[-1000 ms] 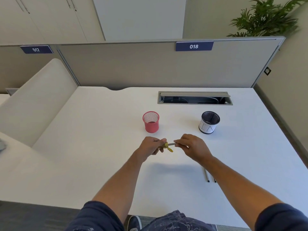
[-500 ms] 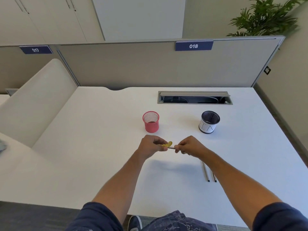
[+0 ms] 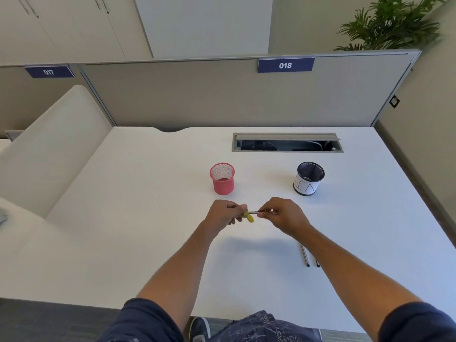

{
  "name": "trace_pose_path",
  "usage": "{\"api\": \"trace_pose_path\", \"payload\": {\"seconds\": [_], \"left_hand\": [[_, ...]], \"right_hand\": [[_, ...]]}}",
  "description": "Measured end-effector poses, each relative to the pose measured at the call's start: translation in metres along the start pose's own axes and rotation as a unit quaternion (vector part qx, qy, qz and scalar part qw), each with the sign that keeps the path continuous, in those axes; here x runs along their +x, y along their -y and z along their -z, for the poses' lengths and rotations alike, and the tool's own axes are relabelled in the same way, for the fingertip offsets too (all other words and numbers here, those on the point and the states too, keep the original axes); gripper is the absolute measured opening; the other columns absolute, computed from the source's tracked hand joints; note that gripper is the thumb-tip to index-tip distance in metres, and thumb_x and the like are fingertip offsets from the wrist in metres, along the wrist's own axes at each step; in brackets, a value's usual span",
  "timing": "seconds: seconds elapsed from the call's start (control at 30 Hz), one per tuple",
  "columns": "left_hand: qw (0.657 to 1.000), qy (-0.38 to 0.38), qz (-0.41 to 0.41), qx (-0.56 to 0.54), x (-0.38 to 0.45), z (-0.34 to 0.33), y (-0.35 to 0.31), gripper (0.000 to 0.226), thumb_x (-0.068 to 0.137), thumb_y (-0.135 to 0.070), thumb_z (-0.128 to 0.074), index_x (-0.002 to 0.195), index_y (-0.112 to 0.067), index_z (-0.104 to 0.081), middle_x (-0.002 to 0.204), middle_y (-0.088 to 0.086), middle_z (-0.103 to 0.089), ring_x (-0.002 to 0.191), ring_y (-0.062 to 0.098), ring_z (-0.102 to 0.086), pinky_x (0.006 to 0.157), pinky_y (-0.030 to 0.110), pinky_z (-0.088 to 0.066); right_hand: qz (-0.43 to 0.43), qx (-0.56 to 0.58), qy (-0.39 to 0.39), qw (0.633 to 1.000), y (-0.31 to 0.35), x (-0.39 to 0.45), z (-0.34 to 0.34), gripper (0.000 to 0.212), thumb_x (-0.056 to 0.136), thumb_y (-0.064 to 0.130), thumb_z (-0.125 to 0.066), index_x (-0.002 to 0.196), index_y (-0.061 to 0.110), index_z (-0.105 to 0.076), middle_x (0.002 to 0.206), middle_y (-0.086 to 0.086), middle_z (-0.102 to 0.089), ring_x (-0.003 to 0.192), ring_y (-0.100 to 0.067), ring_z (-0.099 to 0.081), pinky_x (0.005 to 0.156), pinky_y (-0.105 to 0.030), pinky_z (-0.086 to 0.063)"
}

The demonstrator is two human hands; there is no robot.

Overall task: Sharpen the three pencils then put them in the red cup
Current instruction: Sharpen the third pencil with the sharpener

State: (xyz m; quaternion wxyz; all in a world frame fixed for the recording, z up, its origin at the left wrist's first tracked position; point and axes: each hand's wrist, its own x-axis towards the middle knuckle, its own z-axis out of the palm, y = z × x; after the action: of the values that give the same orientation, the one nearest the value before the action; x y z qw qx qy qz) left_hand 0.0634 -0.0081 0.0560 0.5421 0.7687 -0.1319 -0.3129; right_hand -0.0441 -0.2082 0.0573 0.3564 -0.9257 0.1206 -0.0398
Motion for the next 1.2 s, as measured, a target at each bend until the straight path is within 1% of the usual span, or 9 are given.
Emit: {"api": "trace_pose_path", "payload": {"seconds": [0.1, 0.17, 0.3, 0.43, 0.63, 0.8, 1.03, 1.13, 1.2], "left_hand": [[0.998, 0.003, 0.038, -0.054, 0.001, 0.003, 0.003, 0.038, 0.093, -0.034, -0.074, 0.087, 0.003, -0.079, 0.068, 0.012, -0.068, 0.053, 0.016, -0.04, 0.056, 0.024, -0.035], [0.998, 0.017, 0.034, -0.048, 0.0, 0.006, 0.003, 0.032, 0.09, -0.03, -0.077, 0.089, 0.002, -0.08, 0.071, 0.012, -0.07, 0.055, 0.015, -0.044, 0.057, 0.022, -0.037], [0.999, 0.028, -0.006, -0.019, -0.002, 0.007, 0.003, 0.016, 0.085, -0.014, -0.081, 0.095, -0.001, -0.08, 0.077, 0.007, -0.074, 0.064, 0.007, -0.062, 0.06, 0.017, -0.045], [1.0, 0.013, -0.023, -0.002, 0.0, 0.005, 0.006, 0.017, 0.08, -0.012, -0.085, 0.095, -0.005, -0.081, 0.08, 0.005, -0.076, 0.066, 0.006, -0.061, 0.065, 0.021, -0.047], [0.999, 0.008, -0.029, 0.03, 0.002, 0.0, 0.006, 0.025, 0.07, -0.009, -0.092, 0.092, -0.016, -0.083, 0.088, 0.007, -0.08, 0.08, 0.013, -0.071, 0.087, 0.034, -0.058], [0.995, 0.004, -0.052, 0.085, 0.003, -0.003, 0.003, 0.029, 0.067, -0.012, -0.093, 0.094, -0.019, -0.084, 0.088, 0.004, -0.079, 0.073, 0.006, -0.064, 0.073, 0.02, -0.051], [0.996, 0.0, -0.041, 0.075, 0.004, -0.004, 0.004, 0.022, 0.074, -0.016, -0.09, 0.094, -0.02, -0.083, 0.087, -0.001, -0.079, 0.078, 0.008, -0.068, 0.08, 0.026, -0.055], [0.998, 0.005, -0.035, 0.045, 0.001, -0.004, 0.005, 0.013, 0.084, -0.018, -0.082, 0.094, -0.01, -0.081, 0.08, 0.002, -0.075, 0.065, 0.002, -0.062, 0.063, 0.015, -0.047], [0.999, 0.004, -0.021, 0.03, -0.001, -0.001, 0.005, 0.017, 0.092, -0.02, -0.074, 0.095, -0.004, -0.08, 0.076, 0.005, -0.072, 0.056, 0.002, -0.056, 0.054, 0.013, -0.041]], "right_hand": [[0.135, -0.129, -0.08, 0.979, -0.001, -0.003, -0.008, 0.011, 0.092, 0.037, -0.069, 0.089, 0.029, -0.076, 0.081, 0.012, -0.068, 0.074, -0.013, -0.063, 0.058, -0.03, -0.047], [0.146, -0.154, -0.086, 0.973, 0.0, -0.004, -0.008, 0.015, 0.094, 0.039, -0.066, 0.09, 0.028, -0.076, 0.08, 0.011, -0.07, 0.073, -0.017, -0.065, 0.056, -0.03, -0.047], [-0.013, -0.112, 0.011, 0.994, 0.011, -0.002, -0.003, 0.02, 0.095, 0.045, -0.063, 0.089, 0.033, -0.077, 0.073, 0.013, -0.067, 0.073, -0.013, -0.059, 0.063, -0.03, -0.046], [-0.11, 0.039, 0.097, 0.988, 0.008, 0.009, -0.001, 0.022, 0.089, 0.042, -0.071, 0.074, 0.028, -0.079, 0.055, 0.009, -0.056, 0.056, -0.014, -0.047, 0.057, -0.027, -0.036], [-0.207, 0.208, 0.227, 0.929, 0.006, 0.011, 0.015, 0.028, 0.092, 0.033, -0.072, 0.084, 0.007, -0.08, 0.055, 0.0, -0.042, 0.049, -0.014, -0.025, 0.046, -0.023, -0.016], [-0.257, 0.239, 0.312, 0.883, -0.002, 0.012, 0.017, 0.03, 0.096, 0.037, -0.065, 0.094, 0.011, -0.078, 0.063, -0.001, -0.043, 0.053, -0.013, -0.022, 0.054, -0.027, -0.01], [-0.121, 0.176, 0.202, 0.956, -0.001, 0.008, 0.008, 0.019, 0.084, 0.021, -0.08, 0.094, 0.011, -0.068, 0.069, -0.009, -0.072, 0.054, -0.017, -0.046, 0.051, -0.026, -0.036], [-0.03, -0.032, 0.07, 0.997, -0.001, 0.006, 0.0, 0.008, 0.087, 0.041, -0.074, 0.091, 0.034, -0.074, 0.079, 0.012, -0.07, 0.067, -0.007, -0.058, 0.063, -0.029, -0.046], [0.066, -0.138, -0.025, 0.988, -0.006, 0.003, -0.007, 0.011, 0.09, 0.046, -0.07, 0.096, 0.039, -0.076, 0.087, 0.013, -0.065, 0.074, -0.008, -0.059, 0.064, -0.03, -0.049]]}}
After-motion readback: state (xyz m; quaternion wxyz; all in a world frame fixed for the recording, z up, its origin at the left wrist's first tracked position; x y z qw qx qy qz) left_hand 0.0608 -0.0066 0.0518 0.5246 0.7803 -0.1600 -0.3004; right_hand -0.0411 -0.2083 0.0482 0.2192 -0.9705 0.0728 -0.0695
